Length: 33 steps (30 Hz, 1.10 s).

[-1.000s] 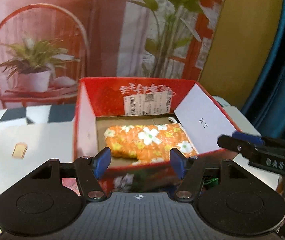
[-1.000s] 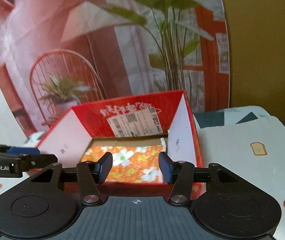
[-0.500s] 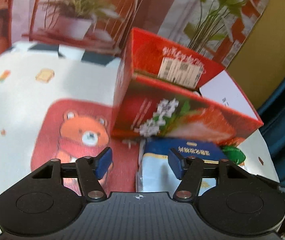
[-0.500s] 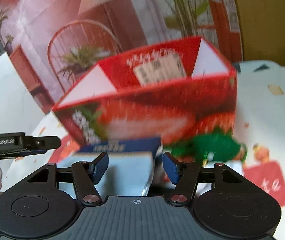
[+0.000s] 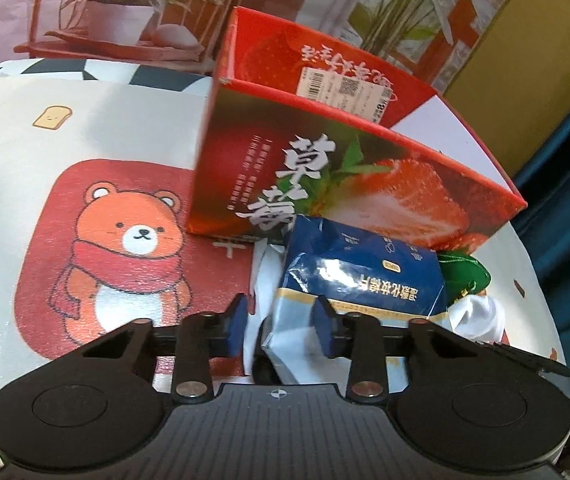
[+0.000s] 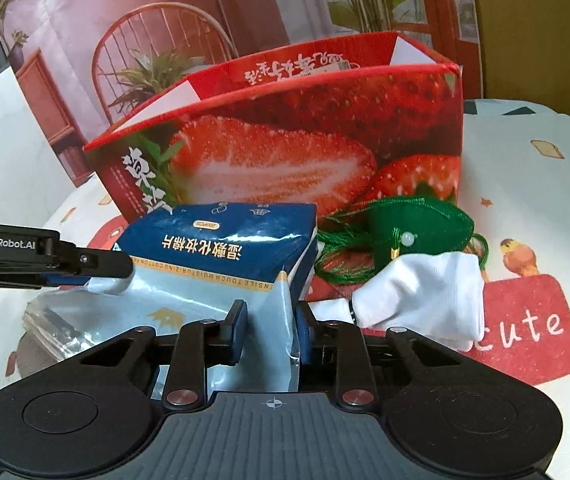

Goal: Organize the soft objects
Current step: 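Move the right tool to the blue cotton pad bag and grasp it, then lift the blue bag with the right tool and release it into the red box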

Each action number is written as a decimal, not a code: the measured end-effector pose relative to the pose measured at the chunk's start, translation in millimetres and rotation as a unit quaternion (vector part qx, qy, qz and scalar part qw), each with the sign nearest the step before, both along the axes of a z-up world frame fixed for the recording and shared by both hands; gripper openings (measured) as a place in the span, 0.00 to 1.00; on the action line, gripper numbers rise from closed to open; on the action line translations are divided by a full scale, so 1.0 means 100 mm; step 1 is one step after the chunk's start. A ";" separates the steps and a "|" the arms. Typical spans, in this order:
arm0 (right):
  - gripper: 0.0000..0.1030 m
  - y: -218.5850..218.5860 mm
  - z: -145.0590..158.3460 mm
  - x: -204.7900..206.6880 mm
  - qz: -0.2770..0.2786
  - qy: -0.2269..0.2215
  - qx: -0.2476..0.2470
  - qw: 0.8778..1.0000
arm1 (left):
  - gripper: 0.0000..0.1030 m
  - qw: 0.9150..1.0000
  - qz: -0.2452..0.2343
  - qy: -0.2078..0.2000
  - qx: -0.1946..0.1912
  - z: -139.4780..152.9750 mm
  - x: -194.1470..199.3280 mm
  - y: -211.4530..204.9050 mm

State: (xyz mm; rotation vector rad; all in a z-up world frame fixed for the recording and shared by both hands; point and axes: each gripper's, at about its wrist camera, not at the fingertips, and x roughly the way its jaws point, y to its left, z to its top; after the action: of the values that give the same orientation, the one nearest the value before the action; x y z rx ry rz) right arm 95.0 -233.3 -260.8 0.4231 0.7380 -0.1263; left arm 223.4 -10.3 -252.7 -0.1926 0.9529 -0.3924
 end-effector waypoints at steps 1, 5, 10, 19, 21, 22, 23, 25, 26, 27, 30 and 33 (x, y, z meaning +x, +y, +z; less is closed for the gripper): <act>0.23 -0.01 -0.01 0.00 0.000 0.000 0.001 1.000 | 0.25 1.000 -0.004 -0.002 -0.001 0.00 -0.01 -0.01; 0.22 -0.04 -0.02 -0.01 -0.002 -0.003 0.007 1.000 | 0.13 0.999 -0.015 -0.020 0.023 0.03 -0.06 -0.08; 0.20 -0.03 0.01 -0.04 -0.004 -0.011 0.002 1.000 | 0.10 0.998 -0.017 -0.036 0.041 0.09 -0.13 -0.12; 0.15 0.02 0.15 -0.15 -0.004 -0.041 -0.017 0.999 | 0.07 0.997 0.005 -0.070 0.038 0.21 -0.43 -0.11; 0.14 0.07 0.20 -0.18 0.001 -0.051 -0.032 0.998 | 0.07 0.996 0.007 -0.080 0.040 0.22 -0.53 -0.10; 0.13 0.09 0.22 -0.20 0.005 -0.057 -0.040 0.998 | 0.07 0.996 0.008 -0.085 0.041 0.23 -0.58 -0.10; 0.13 0.12 0.25 -0.22 0.009 -0.061 -0.049 0.997 | 0.07 0.995 0.009 -0.089 0.043 0.24 -0.61 -0.10; 0.13 0.16 0.30 -0.24 0.015 -0.068 -0.059 0.996 | 0.07 0.994 0.013 -0.096 0.043 0.27 -0.66 -0.08; 0.12 0.18 0.32 -0.24 0.017 -0.070 -0.062 0.995 | 0.07 0.994 0.016 -0.098 0.042 0.29 -0.67 -0.07; 0.12 0.20 0.34 -0.26 0.019 -0.073 -0.065 0.995 | 0.06 0.994 0.017 -0.099 0.042 0.30 -0.68 -0.07; 0.12 0.25 0.40 -0.29 0.024 -0.081 -0.073 0.994 | 0.07 0.993 0.023 -0.106 0.038 0.35 -0.71 -0.04; 0.12 0.30 0.46 -0.34 0.028 -0.088 -0.079 0.993 | 0.07 0.993 0.023 -0.114 0.035 0.40 -0.76 -0.02</act>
State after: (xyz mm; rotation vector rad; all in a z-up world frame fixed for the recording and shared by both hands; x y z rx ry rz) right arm 61.2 -203.5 -214.7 0.2593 0.5607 -0.0930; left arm 147.1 -12.4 -212.7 -0.1031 0.7341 -0.3292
